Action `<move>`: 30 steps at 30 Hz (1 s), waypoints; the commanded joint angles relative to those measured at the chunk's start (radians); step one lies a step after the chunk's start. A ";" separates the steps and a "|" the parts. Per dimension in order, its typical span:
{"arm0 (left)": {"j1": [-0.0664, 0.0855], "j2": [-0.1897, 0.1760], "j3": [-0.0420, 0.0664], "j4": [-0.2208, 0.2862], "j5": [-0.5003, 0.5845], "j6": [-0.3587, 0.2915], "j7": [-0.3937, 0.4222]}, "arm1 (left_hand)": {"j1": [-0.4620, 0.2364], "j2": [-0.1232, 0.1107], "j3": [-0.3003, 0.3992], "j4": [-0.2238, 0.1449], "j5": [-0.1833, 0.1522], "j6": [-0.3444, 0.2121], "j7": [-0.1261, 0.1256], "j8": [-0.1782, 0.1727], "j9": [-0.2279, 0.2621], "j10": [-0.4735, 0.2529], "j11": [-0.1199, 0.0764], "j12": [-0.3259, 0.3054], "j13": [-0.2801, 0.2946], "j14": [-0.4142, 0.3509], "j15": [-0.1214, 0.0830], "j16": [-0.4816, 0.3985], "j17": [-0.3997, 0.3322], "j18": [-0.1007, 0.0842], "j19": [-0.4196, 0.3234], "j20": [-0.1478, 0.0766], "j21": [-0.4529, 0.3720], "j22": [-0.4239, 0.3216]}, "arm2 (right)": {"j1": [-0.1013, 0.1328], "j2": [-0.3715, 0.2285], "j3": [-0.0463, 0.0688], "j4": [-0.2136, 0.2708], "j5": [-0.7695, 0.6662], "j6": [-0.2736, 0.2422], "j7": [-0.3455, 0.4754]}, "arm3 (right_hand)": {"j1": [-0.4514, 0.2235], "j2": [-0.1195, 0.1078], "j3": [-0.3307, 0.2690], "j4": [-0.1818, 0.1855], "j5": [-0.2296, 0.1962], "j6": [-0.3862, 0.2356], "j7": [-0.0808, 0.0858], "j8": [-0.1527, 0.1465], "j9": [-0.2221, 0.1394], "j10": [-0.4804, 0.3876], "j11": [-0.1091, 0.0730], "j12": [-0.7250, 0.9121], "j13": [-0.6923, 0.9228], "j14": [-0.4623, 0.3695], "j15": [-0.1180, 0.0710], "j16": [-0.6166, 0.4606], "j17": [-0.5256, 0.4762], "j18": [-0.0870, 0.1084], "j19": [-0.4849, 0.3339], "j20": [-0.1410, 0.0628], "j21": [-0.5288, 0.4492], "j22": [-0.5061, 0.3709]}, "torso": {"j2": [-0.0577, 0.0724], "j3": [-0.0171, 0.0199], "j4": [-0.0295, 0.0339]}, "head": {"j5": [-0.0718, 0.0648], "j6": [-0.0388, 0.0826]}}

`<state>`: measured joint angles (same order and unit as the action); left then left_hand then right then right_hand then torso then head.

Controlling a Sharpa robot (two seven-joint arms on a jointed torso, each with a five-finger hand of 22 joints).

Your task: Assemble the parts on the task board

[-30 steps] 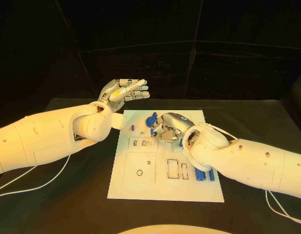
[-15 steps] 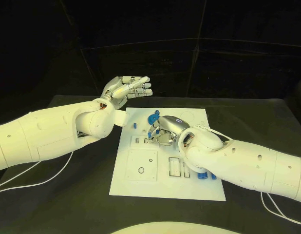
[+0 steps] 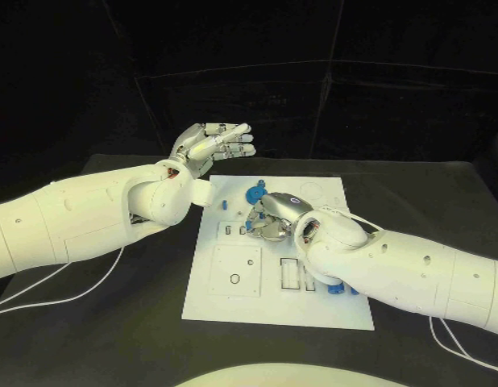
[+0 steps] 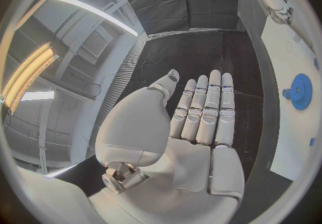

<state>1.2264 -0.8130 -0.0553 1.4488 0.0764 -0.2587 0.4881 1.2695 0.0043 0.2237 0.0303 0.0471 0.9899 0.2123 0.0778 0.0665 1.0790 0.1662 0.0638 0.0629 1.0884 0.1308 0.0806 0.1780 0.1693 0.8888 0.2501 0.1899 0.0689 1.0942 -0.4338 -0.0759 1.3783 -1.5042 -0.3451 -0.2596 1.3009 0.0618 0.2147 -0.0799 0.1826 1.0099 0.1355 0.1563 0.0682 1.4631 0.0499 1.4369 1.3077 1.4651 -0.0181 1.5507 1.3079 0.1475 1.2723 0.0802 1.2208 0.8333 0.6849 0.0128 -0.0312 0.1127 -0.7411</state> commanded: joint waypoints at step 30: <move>0.002 0.002 0.000 0.000 0.000 0.011 0.004 | -0.006 0.008 -0.001 -0.008 0.001 0.006 0.000 -0.004 0.000 0.007 -0.002 0.003 0.001 0.007 0.000 0.006 -0.002 0.017 0.009 -0.002 -0.001 0.001 | -0.001 -0.004 -0.002 0.001 -0.040 0.095 -0.027 | -0.028 -0.037 0.017 -0.005 0.001 0.003 0.002 -0.012 -0.001 -0.002 0.001 -0.004 0.103 0.095 -0.005 0.003 0.216 -0.017 -0.003 0.001 -0.006 -0.012 | 0.000 0.0003 -0.0008 | 0.001 -0.007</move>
<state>1.2264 -0.8116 -0.0553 1.4488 0.0772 -0.2584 0.4870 1.2656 0.0082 0.2209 0.0275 0.0471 0.9899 0.2123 0.0778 0.0665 1.0790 0.1662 0.0638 0.0629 1.0883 0.1309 0.0806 0.1765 0.1693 0.8922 0.2466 0.1899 0.0689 1.0975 -0.4357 -0.0733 1.3816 -1.5362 -0.2890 -0.2702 1.2731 0.0341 0.2287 -0.0797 0.1826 1.0123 0.1374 0.1488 0.0663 1.4631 0.0499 1.4368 1.3077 1.4651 -0.0181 1.5507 1.3076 0.1475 1.2723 0.0802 1.2207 0.8224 0.6842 0.0130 -0.0320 0.1140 -0.7473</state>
